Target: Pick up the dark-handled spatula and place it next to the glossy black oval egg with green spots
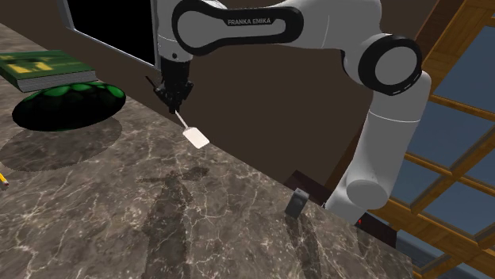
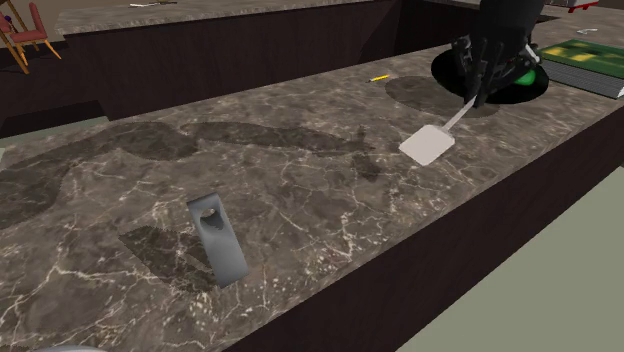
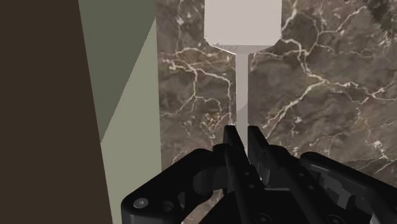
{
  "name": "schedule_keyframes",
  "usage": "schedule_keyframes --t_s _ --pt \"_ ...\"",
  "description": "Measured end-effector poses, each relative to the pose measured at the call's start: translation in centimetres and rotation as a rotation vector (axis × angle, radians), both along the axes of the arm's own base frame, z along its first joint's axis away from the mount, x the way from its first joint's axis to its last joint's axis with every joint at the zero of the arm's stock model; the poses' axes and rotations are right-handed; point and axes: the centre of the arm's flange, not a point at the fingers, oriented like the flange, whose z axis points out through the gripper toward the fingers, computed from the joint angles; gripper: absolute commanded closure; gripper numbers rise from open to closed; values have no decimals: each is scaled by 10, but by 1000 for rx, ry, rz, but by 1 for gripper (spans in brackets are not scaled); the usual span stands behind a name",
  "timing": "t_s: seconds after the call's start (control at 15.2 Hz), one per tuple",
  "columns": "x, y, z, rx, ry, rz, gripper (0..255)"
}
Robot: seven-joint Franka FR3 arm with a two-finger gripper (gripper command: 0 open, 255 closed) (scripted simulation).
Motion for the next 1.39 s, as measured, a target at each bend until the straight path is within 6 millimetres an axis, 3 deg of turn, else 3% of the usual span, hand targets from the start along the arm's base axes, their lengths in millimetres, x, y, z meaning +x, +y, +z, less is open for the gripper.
schedule_keyframes --t_s 1.12,1.39 --pt "1 1 -90 0 0 0 255" --pt "1 0 -97 0 0 0 255"
